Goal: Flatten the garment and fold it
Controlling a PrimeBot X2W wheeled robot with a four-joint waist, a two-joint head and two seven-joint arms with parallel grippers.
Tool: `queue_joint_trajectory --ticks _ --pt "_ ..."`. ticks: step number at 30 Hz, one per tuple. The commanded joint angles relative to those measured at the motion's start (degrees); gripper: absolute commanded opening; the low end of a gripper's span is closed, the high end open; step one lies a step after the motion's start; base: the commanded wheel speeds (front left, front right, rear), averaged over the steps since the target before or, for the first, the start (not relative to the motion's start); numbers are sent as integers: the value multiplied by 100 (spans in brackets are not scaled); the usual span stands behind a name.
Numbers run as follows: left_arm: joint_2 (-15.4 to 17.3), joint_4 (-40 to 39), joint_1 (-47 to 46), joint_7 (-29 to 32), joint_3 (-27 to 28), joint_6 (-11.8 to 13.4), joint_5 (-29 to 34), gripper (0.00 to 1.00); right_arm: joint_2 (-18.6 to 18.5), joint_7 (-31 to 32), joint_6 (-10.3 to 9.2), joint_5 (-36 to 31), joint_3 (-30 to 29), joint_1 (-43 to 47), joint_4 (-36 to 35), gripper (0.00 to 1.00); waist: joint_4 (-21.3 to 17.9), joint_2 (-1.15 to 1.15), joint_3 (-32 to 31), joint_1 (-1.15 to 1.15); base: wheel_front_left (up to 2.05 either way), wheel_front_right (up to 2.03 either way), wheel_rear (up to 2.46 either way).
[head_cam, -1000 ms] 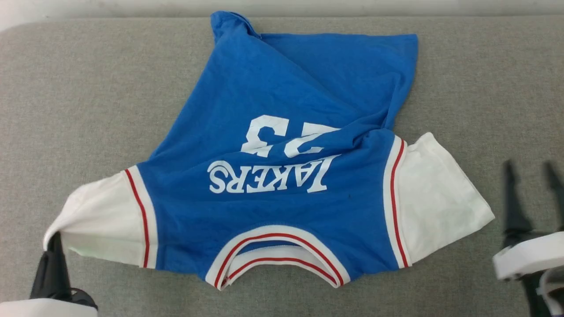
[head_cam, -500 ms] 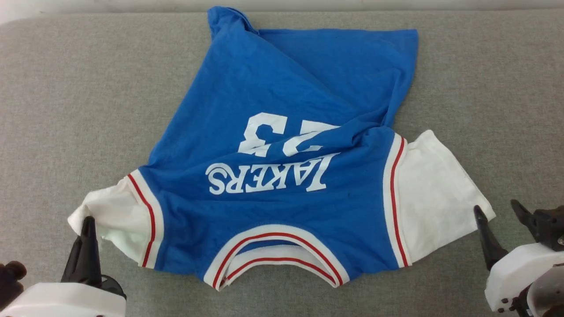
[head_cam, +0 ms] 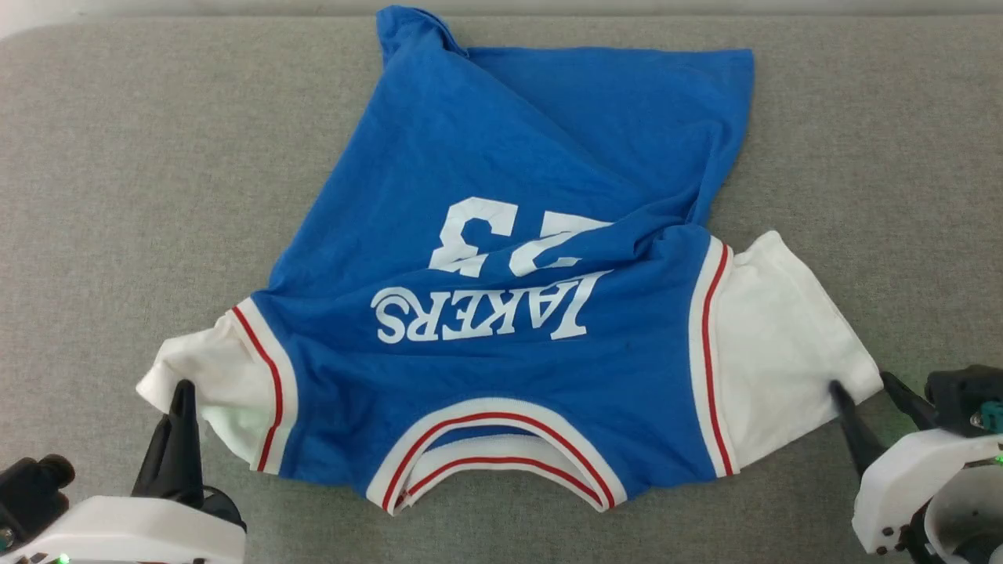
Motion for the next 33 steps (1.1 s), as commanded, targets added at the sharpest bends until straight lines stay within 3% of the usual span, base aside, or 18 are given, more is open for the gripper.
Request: queue_joint_trajectory --ticks 1,7,19,26,33 --pt "-7 -19 -103 -2 -27 7 53 0 5 5 -10 20 -23 -66 236 0 4 0 27 1 0 0 0" --pt "-62 -92 -188 -38 -110 -25 54 0 314 -332 -10 5 -334 -284 144 0 -15 0 36 1 0 0 0" --pt "-127 -816 -1272 -64 -168 -231 -100 0 673 -1288 -10 583 -624 -1460 -1308 0 -202 0 -516 1 0 0 0" --pt "-85 -669 -3093 370 -165 -40 -223 0 215 -1031 -10 752 -179 -3342 -1852 0 -420 0 -887 1 0 0 0" --pt "160 17 -5192 1173 -459 162 -168 0 -156 -474 -10 1035 293 -5420 -1161 0 -651 0 -1119 1 0 0 0"
